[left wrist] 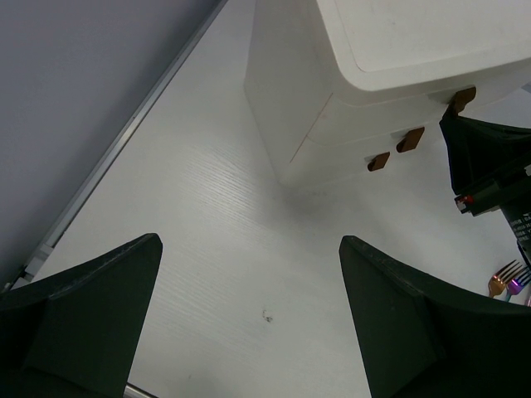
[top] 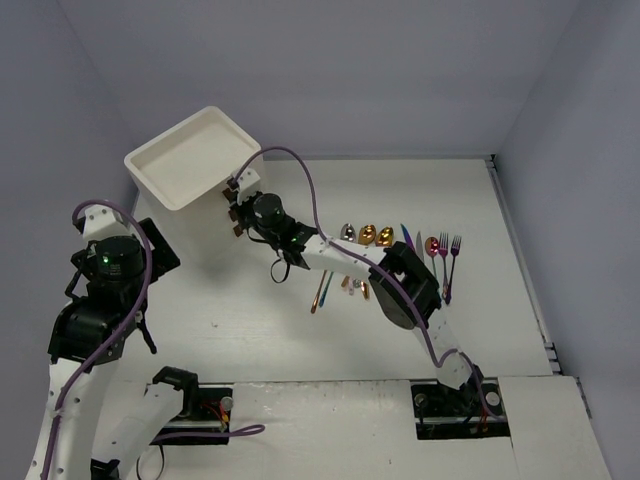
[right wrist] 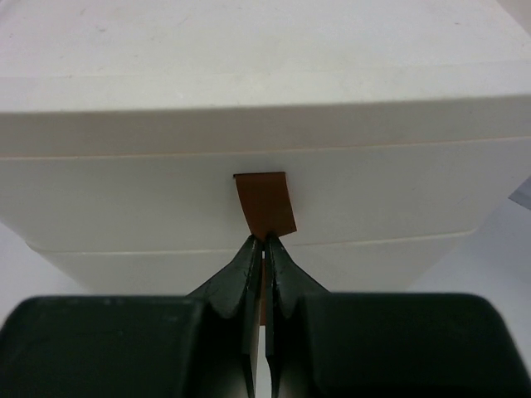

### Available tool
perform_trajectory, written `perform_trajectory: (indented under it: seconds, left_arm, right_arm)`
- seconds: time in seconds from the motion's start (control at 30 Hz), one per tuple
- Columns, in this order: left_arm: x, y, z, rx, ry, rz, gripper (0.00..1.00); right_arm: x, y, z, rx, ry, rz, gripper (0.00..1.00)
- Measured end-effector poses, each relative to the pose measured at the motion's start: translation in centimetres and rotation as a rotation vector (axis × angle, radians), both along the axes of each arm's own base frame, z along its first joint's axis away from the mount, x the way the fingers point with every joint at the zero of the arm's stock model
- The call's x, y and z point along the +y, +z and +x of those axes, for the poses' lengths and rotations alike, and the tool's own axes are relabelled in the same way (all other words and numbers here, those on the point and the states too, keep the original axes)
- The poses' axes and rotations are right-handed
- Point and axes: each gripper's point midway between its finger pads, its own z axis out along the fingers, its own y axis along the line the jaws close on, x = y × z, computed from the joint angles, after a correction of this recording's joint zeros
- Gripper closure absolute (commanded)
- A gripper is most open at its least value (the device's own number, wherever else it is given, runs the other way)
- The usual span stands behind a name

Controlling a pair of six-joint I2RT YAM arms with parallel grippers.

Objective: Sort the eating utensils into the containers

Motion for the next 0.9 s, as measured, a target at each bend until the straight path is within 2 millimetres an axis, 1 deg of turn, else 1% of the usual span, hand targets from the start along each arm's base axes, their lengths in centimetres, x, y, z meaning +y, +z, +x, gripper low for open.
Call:
perform_trajectory:
  seconds: [0.07,0.27,0.53,0.73,0.9]
  left_arm:
    - [0.0,-0.1,0.0,0.001,-0.002,-0.001,0.14]
    - [-0.1,-0.2,0.0,0.006,-0.005,-0.002,0.14]
    - [-0.1,-0.2,0.0,0.005,-0.005,-0.002,0.14]
    - [-0.1,-0.1,-0.1,0.001,-0.006,-0.004,0.14]
    - [-0.1,0.0,-0.2,-0.007,-0.007,-0.007,0.14]
  right_arm:
    - [-0.6,0.1,-0.5,0.001,0.000,0.003,1.00]
    - [-3.0,1.3,-2.4,0.007,-0.001,0.005,1.00]
    - [-5.9,0.9,-4.7,0.036,-0.001,-0.019,1.00]
    - [-7.2,1.4,-6.1,0.046,0.001,-0.012,1.00]
    - [-8.4,0.6,-7.4,0.074,0.001,-0.033,1.00]
